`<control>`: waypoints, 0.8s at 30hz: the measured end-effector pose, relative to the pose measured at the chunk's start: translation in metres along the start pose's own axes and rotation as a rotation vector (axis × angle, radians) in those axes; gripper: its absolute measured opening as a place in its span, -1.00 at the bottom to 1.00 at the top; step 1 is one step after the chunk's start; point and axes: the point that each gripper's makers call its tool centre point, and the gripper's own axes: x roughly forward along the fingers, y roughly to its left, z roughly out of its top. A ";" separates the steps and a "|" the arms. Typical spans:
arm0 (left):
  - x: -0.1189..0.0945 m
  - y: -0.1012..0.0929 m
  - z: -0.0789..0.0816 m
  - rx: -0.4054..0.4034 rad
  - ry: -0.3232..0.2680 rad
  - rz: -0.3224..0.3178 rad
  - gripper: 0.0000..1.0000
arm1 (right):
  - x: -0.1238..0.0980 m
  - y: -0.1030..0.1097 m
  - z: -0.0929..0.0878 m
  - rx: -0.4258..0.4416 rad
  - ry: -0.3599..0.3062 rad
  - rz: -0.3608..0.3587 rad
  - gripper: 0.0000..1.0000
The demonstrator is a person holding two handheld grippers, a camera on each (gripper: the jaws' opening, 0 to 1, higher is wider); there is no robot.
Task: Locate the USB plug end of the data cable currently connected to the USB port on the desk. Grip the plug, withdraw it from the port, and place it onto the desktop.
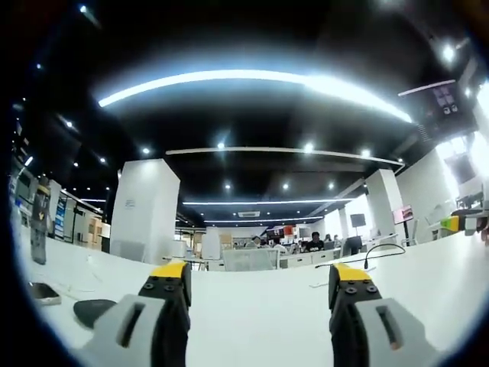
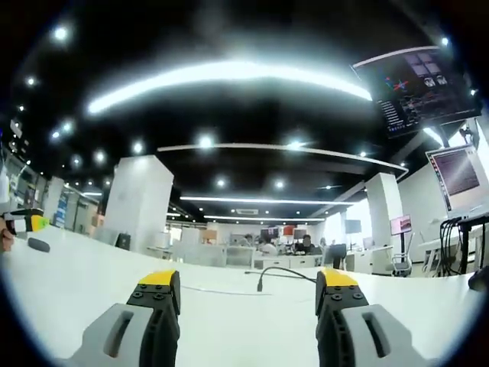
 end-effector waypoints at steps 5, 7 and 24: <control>-0.001 0.000 0.000 -0.006 0.001 -0.001 0.47 | 0.000 0.000 -0.001 0.002 0.003 0.000 0.45; -0.001 0.001 0.000 -0.002 0.003 -0.001 0.47 | 0.000 0.000 -0.001 0.001 0.003 -0.001 0.45; -0.002 0.002 0.000 0.009 0.004 0.002 0.44 | 0.000 0.001 0.003 0.017 -0.014 0.017 0.43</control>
